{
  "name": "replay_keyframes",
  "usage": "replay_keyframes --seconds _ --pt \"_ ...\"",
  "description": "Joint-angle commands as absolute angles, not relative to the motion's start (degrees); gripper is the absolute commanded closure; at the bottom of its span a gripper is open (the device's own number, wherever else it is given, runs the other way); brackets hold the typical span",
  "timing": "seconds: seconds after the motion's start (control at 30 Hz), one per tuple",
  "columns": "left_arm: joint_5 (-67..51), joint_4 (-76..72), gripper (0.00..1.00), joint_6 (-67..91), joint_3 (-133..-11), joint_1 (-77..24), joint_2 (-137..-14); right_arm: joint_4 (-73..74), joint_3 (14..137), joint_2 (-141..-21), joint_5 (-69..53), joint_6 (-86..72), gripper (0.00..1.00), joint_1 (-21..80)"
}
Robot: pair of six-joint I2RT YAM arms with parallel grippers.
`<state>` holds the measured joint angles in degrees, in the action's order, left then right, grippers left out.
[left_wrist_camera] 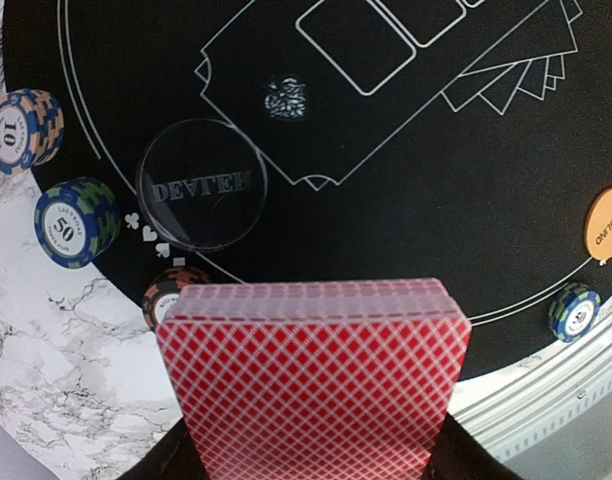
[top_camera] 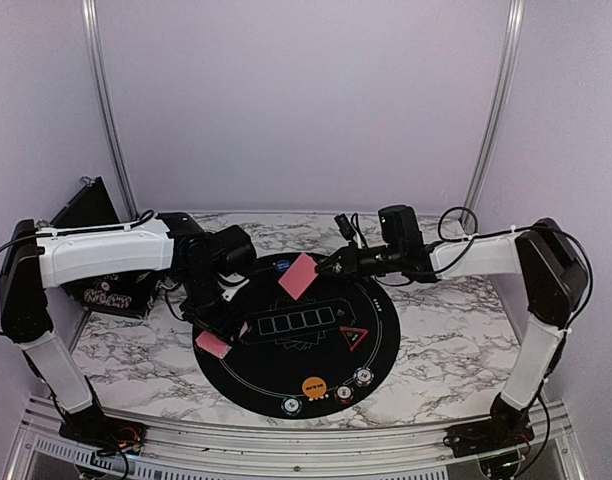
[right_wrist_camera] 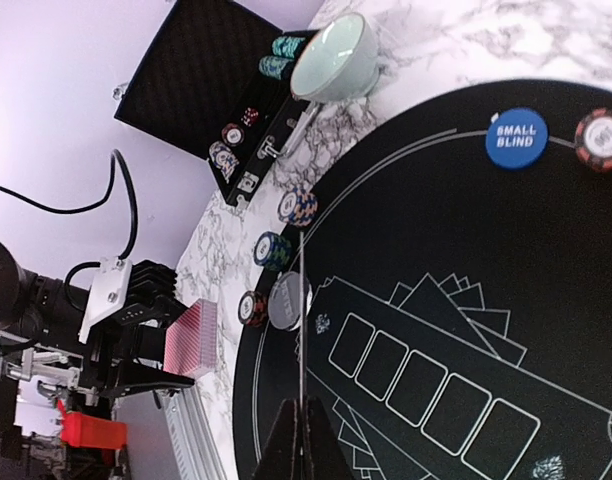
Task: Distribute texas hold em gaming equipment
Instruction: Distribute the poker card in the small blind area.
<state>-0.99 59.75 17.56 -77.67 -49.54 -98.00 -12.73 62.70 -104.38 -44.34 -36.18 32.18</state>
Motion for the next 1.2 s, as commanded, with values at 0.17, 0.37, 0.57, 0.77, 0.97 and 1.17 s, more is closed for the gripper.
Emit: replay_keyframes --seconds 0.17,0.37,0.57,0.77,0.97,1.17 --pt "-1.77 59.59 0.48 17.37 -75.57 -44.99 -93.86 -13.87 60.86 -99.4 -36.98 -23.97 1.0 31.9" --pt "-2.28 59.58 0.48 16.63 -74.62 -42.71 -93.09 -17.03 59.51 -98.83 -35.71 -20.56 1.0 32.04" --pt "-2.54 59.58 0.47 16.27 -74.64 -42.08 -92.98 -17.11 59.18 -99.05 -34.48 -19.21 1.0 32.08" --pt "-2.48 59.81 0.48 16.02 -74.76 -41.92 -93.07 -17.3 58.54 -99.06 -33.46 -19.07 1.0 32.08" --pt "-2.46 60.09 0.48 15.85 -74.85 -41.84 -93.12 -16.61 59.69 -100.23 -33.39 -19.49 1.0 32.08" --pt "-2.31 60.37 0.48 15.74 -74.81 -41.75 -93.0 -15.92 63.19 -103.57 -35.17 -21.37 1.0 32.14"
